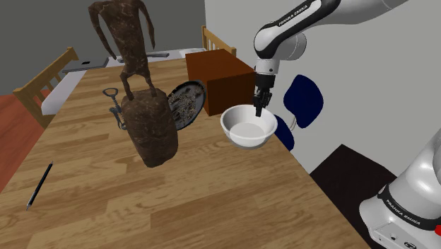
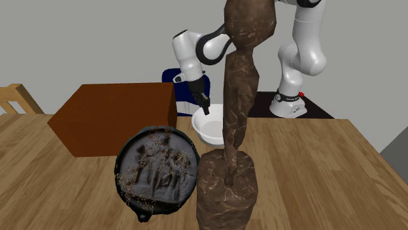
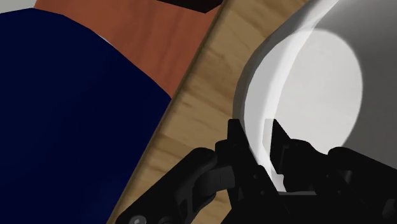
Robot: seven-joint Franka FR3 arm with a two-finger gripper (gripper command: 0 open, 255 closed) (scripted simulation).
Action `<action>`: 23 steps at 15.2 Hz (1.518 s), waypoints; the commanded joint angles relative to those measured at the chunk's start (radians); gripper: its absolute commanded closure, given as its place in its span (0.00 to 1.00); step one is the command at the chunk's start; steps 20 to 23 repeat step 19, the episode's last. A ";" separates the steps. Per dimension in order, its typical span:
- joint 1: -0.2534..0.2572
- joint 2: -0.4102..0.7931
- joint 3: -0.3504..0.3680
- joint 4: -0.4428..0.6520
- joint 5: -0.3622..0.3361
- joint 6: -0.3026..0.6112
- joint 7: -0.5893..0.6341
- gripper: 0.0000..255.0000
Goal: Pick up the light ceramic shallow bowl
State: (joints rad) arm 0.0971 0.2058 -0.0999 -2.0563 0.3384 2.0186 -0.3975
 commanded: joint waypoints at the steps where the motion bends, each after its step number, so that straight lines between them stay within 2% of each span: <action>1: 0.000 0.001 0.000 -0.001 -0.001 0.000 0.000 1.00; 17: -0.002 -0.093 -0.007 0.088 -0.034 -0.175 0.057 1.00; 23: -0.002 -0.094 -0.007 0.090 -0.034 -0.177 0.058 1.00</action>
